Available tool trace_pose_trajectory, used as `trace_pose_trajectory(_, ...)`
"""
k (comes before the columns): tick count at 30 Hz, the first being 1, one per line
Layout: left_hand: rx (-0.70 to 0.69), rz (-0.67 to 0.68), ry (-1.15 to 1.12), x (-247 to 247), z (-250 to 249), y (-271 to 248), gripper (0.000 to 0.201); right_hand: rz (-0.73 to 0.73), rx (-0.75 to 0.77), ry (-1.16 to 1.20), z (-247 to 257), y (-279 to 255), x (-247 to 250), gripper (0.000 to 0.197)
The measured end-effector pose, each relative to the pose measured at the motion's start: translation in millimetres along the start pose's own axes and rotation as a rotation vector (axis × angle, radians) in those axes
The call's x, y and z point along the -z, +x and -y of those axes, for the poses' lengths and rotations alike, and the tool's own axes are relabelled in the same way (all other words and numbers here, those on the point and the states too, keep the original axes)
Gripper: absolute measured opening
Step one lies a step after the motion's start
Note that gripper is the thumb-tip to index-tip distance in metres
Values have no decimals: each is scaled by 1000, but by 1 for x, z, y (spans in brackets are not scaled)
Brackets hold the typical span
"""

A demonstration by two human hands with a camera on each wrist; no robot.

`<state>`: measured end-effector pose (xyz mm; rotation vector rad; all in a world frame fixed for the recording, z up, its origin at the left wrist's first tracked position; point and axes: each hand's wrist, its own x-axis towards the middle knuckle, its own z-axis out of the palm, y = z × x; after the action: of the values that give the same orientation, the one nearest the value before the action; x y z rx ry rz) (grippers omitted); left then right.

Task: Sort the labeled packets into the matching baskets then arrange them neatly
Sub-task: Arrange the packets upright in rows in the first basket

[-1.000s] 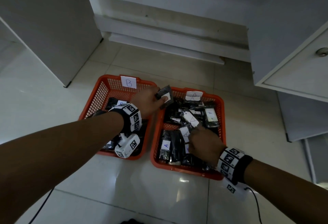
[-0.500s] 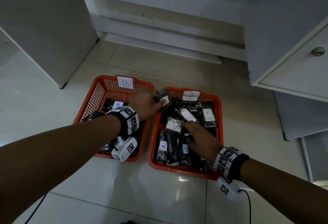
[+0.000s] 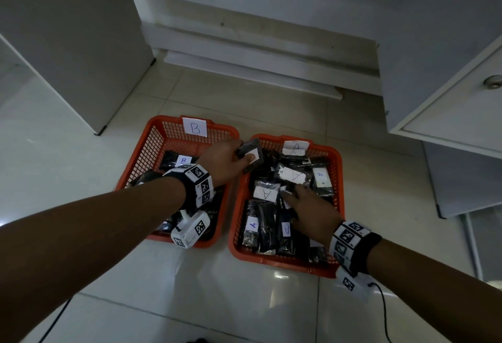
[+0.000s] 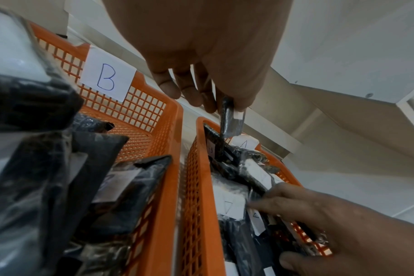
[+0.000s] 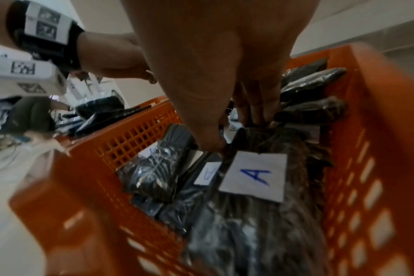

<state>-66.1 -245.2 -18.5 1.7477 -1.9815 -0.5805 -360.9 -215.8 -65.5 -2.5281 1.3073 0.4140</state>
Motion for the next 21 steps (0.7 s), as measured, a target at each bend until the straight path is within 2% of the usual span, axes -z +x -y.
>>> trace_pose_trajectory(2, -1, -5, 2, 1, -1, 0, 26, 2, 2, 31, -1, 3, 1, 83)
trace_pose_trajectory(8, -17, -7, 19, 0, 2, 0, 32, 69, -2, 43, 1, 11, 9, 50)
trace_pose_trajectory(12, -10, 2, 12, 0, 5, 0, 31, 170, 89, 30, 0, 11, 10, 57)
trace_pose_trajectory(16, -11, 10, -2, 2, 7, 0, 29, 26, 52, -143, 2, 12, 12, 53)
trace_pose_trajectory(21, -3, -9, 16, 4, 4, -2, 29, -24, -7, -224, 3, 15, 19, 55)
